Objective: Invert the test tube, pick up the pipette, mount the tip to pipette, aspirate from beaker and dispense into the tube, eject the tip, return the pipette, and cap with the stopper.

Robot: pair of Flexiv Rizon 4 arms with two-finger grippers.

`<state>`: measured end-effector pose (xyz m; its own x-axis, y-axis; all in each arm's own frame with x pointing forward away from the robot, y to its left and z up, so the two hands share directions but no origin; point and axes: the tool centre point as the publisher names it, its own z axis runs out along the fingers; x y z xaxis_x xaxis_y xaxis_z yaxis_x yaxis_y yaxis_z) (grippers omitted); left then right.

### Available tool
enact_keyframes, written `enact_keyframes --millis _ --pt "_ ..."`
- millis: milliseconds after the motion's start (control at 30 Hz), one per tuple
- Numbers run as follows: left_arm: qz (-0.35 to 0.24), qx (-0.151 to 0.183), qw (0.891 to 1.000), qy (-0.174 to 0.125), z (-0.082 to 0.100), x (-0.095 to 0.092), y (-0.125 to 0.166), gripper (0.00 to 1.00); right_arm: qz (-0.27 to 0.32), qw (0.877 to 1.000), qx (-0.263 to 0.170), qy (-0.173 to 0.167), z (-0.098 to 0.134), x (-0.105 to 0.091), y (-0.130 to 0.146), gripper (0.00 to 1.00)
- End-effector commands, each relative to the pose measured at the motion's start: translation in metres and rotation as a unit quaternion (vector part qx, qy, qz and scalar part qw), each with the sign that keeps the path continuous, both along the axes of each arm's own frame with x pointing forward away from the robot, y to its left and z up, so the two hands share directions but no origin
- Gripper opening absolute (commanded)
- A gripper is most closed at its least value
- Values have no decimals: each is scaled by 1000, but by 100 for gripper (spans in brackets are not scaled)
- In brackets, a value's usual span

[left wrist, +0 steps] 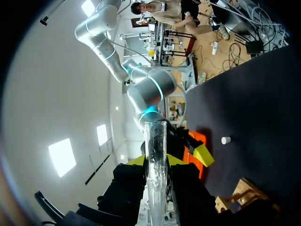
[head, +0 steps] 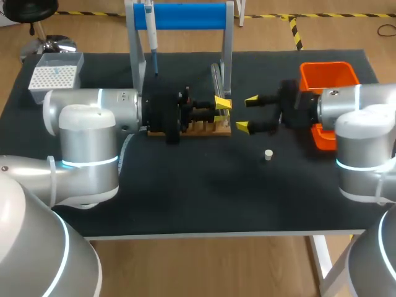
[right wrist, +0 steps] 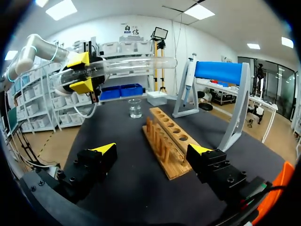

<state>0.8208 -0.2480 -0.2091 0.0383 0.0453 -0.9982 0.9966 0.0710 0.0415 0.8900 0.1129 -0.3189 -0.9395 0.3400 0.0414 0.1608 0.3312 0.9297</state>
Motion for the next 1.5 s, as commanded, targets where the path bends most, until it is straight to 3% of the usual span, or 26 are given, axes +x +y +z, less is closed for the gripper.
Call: enact_keyframes --millis 33,633,1500 --pt "1 1 1000 -1 0 0 -1 0 -2 1000 -5 -7 -8 5 9 100" --pt "1 1 1000 -1 0 0 -1 0 -13 999 -31 -39 -25 22 34 100" --pt "1 1 1000 -1 0 0 -1 0 -31 998 -44 -38 -31 28 43 100"
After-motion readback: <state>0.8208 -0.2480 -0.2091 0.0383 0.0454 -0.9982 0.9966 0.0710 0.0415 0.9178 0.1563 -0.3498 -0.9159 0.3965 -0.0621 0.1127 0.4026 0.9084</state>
